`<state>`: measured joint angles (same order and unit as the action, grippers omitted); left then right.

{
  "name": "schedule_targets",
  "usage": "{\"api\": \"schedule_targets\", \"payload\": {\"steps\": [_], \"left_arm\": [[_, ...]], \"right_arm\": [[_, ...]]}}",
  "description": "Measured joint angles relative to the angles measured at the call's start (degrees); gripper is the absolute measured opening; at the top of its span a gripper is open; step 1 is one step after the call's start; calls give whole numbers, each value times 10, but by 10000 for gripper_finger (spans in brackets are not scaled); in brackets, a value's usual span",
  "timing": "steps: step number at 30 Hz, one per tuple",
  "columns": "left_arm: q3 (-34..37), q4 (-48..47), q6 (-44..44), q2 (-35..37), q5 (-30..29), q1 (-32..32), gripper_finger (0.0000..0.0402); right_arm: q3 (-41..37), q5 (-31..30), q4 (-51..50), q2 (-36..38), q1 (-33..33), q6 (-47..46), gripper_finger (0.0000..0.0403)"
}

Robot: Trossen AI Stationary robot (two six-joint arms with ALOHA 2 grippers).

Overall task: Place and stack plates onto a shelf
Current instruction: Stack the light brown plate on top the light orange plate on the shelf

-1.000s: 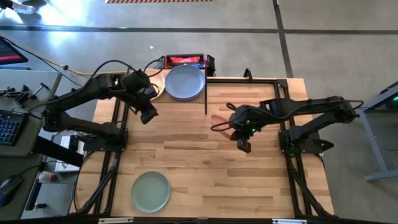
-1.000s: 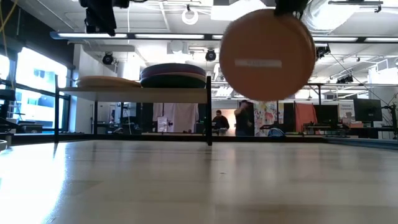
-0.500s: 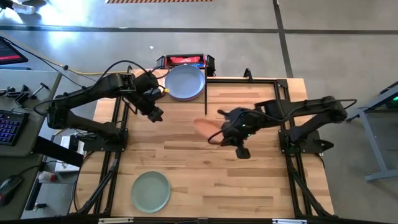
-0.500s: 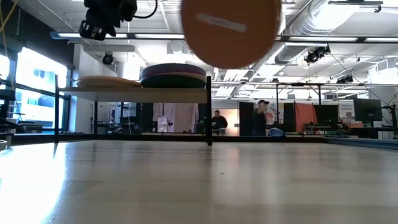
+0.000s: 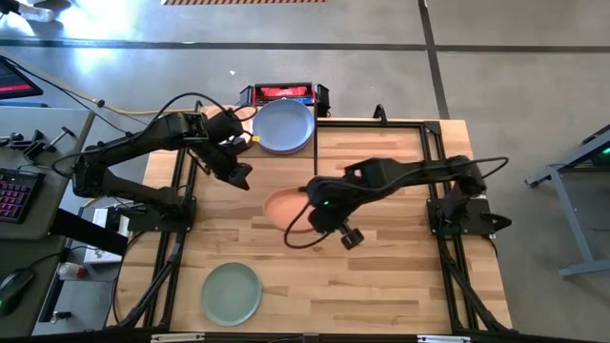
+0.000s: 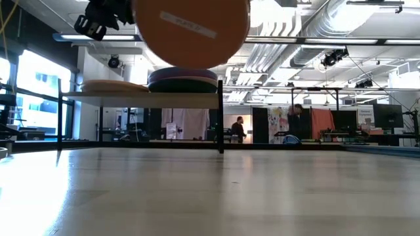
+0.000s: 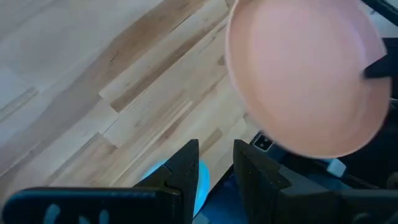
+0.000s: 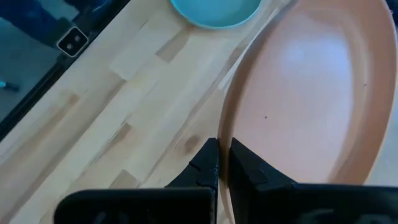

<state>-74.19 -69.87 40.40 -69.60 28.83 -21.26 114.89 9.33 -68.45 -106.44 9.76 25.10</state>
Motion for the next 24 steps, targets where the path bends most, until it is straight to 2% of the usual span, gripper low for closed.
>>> {"api": "schedule_targets", "payload": {"steps": [5, 11, 17, 24], "left_arm": [[0, -29, -7, 0, -8, 0, 87], [0, -43, -26, -3, -8, 0, 87], [0, -44, -27, -11, -8, 0, 87], [0, -45, -27, -38, -6, 3, 87]], "right_arm": [[63, -1, -17, -48, 3, 16, 0], [107, -2, -5, -72, -1, 16, 0], [115, -4, -3, -88, -1, 6, 0], [115, -34, 13, -92, 0, 4, 0]]}}
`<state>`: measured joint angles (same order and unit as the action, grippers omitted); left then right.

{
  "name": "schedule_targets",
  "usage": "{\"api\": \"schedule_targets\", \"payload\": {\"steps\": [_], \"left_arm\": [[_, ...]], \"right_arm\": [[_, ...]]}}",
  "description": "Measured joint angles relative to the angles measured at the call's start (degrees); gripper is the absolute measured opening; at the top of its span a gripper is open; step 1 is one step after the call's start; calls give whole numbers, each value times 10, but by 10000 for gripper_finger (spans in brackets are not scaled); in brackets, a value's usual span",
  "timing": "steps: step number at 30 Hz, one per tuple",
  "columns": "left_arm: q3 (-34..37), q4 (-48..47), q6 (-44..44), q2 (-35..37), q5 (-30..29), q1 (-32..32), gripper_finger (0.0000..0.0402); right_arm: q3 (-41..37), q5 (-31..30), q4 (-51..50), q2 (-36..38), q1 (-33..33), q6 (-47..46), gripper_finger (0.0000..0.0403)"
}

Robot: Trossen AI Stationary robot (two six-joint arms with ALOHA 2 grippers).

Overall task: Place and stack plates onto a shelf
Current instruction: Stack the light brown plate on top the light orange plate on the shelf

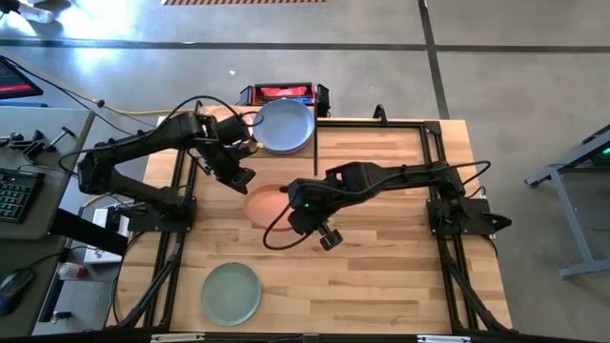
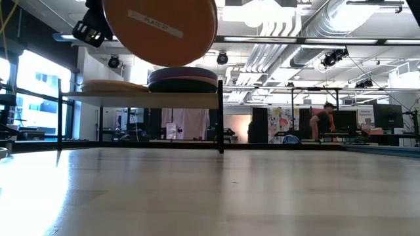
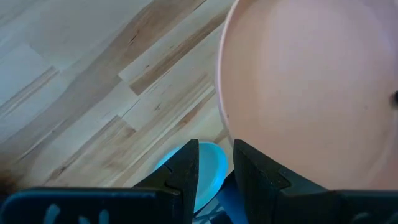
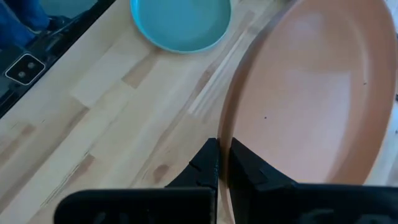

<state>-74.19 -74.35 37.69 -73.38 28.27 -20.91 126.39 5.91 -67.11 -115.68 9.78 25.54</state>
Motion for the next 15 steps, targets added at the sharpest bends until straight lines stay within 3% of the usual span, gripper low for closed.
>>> {"api": "schedule_targets", "payload": {"steps": [15], "left_arm": [[0, 9, 2, -28, 2, 0, 87]], "right_arm": [[-2, -20, 5, 0, -4, 0, 0]]}}
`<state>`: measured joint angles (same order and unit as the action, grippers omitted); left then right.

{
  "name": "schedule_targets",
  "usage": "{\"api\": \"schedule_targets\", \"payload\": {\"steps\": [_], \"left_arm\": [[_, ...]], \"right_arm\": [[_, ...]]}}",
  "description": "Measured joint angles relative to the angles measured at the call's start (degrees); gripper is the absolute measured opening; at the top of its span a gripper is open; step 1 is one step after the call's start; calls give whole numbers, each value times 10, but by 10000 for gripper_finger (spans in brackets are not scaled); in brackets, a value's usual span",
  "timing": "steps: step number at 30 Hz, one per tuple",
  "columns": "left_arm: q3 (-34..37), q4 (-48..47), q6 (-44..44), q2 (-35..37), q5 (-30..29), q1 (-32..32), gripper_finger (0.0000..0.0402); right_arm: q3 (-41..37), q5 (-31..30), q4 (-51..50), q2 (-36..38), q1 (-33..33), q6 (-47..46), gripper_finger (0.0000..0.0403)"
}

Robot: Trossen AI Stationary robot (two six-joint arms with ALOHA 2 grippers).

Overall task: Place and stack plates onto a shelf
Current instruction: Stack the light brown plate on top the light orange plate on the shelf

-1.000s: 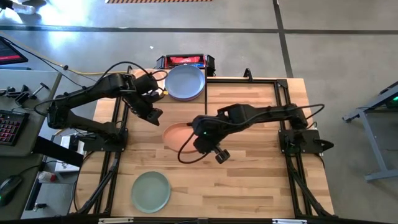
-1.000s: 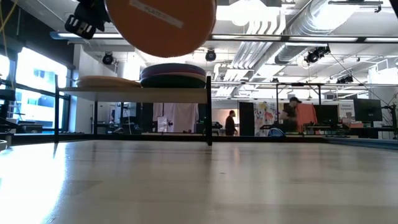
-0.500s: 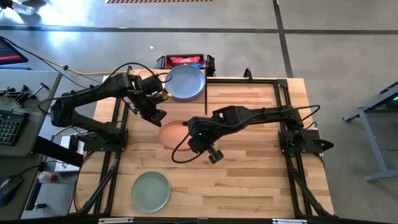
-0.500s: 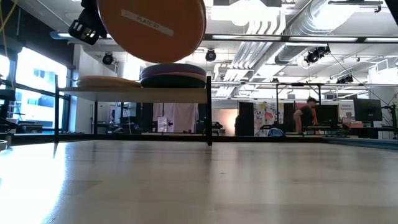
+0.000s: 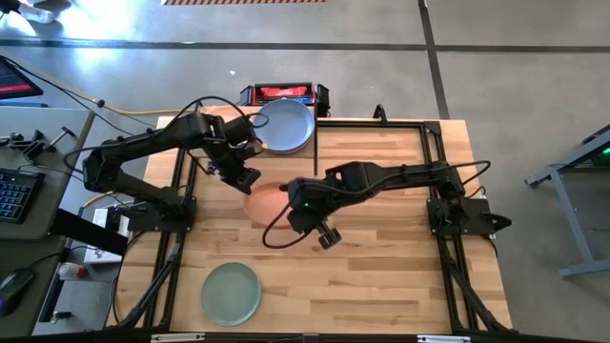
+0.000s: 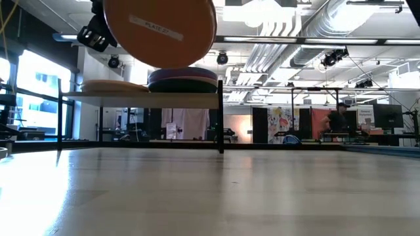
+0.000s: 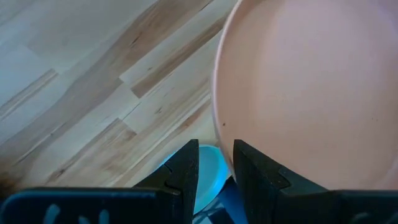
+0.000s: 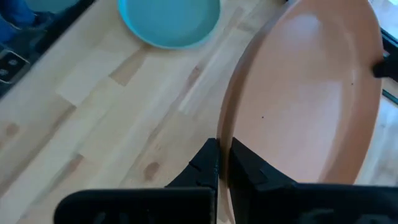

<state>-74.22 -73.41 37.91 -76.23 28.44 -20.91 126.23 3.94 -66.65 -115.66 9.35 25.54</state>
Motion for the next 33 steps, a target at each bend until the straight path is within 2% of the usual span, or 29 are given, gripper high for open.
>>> {"api": "schedule_targets", "payload": {"steps": [4, 13, 25, 33], "left_arm": [[0, 0, 0, -8, 0, 0, 87], [0, 0, 0, -12, 0, 0, 85], [0, 2, -19, -12, 0, 0, 14], [0, 4, -31, -12, -5, 0, 6]], "right_arm": [[0, -30, -2, 0, -1, 1, 0], [0, -35, -8, 0, -3, 1, 0], [-1, -43, -4, 0, -3, 1, 0], [0, -43, -5, 0, -3, 0, 0]]}}
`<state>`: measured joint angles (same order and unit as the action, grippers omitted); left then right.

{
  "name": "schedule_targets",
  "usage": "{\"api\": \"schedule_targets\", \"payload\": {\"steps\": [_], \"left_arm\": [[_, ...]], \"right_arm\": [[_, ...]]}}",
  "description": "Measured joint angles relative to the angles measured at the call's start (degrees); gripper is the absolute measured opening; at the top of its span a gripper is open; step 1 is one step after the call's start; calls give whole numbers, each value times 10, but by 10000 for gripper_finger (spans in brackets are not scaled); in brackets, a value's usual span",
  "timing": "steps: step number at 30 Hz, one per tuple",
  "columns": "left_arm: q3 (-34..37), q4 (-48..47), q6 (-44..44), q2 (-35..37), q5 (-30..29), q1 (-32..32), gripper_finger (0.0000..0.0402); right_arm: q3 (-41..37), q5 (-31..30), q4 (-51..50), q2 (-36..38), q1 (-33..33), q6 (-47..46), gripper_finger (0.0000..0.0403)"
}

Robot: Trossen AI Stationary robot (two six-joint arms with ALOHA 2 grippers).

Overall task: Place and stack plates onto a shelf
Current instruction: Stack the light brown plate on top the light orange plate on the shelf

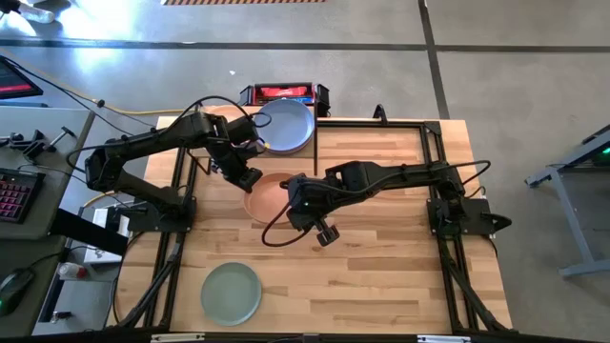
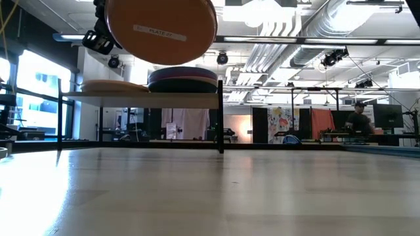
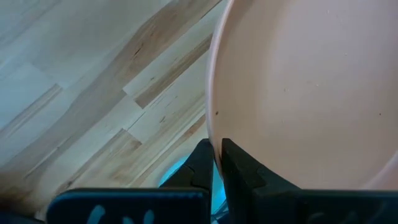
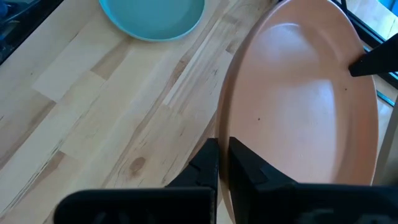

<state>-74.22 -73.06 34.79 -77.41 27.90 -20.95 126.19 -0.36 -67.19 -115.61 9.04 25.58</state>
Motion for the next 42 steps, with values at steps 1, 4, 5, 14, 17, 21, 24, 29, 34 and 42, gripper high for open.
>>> {"api": "schedule_targets", "payload": {"steps": [1, 4, 5, 14, 17, 21, 24, 29, 34, 42], "left_arm": [[0, 0, -3, 0, 0, 0, 6], [0, 0, -6, 0, -1, 0, 5], [0, 0, -6, 0, -2, 0, 5], [0, 2, -14, 0, -30, 0, 4], [0, -4, -20, 0, -40, 1, 3], [0, -11, -34, 1, -67, 2, 1], [0, -14, -41, 6, -89, 1, 1], [0, -16, -45, 22, -106, -12, 1], [0, -28, -44, 51, -131, -48, 2], [0, -53, -41, 110, -224, -137, 3]], "right_arm": [[0, 0, 0, 0, 0, 0, 0], [0, 0, 0, 0, 0, 0, 0], [0, 0, 0, 0, 0, 0, 0], [0, -51, -2, 0, 11, 2, 5], [0, -52, -6, 1, 11, -7, 26], [0, -70, -20, 1, 11, -12, 70], [2, -87, -43, 1, 11, -12, 96], [16, -87, -105, 2, 9, -18, 114], [30, -86, -162, 2, -2, -60, 114], [32, -86, -211, 2, -26, -97, 115]]}}
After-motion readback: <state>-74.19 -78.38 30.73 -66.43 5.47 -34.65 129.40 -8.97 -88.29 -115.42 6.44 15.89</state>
